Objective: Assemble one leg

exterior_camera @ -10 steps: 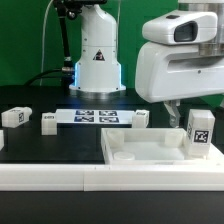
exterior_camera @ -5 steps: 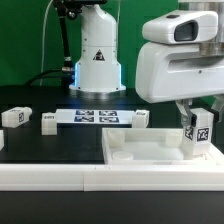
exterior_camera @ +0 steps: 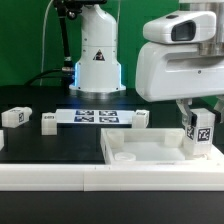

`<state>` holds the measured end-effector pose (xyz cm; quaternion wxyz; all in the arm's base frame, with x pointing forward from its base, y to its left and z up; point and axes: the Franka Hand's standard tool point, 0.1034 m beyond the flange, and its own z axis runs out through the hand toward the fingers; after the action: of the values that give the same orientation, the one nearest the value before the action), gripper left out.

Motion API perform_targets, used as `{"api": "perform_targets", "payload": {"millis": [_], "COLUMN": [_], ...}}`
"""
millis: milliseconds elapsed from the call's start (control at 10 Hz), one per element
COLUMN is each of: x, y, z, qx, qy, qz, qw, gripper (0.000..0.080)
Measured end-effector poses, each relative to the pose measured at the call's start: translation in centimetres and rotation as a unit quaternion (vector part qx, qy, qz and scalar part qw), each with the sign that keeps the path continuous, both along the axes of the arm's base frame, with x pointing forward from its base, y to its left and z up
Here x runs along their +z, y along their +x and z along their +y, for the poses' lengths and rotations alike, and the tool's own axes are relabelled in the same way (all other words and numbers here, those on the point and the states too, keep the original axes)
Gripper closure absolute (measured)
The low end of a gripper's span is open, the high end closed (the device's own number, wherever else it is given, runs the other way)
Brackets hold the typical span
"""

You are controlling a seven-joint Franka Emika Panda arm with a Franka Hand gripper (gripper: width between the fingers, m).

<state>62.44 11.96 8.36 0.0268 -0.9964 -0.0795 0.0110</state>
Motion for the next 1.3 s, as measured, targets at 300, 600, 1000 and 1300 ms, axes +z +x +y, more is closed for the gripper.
{"api": "perform_targets", "payload": {"millis": [300, 600, 1000, 1300], "x": [-0.05, -0.12, -0.12, -0.14], "y": [-0.15, 0.01, 0.03, 0.01], "z": [-0.10, -0.36, -0.72, -0.68], "qx": [-0.181, -0.322, -0.456, -0.460], "qy": [-0.010, -0.017, -0.011, -0.009], "qz": [-0.010, -0.014, -0.022, -0.021], "qw": [0.983, 0.946, 0.890, 0.888], "gripper": [0.0508, 0.0508, 0.0507, 0.0407]}}
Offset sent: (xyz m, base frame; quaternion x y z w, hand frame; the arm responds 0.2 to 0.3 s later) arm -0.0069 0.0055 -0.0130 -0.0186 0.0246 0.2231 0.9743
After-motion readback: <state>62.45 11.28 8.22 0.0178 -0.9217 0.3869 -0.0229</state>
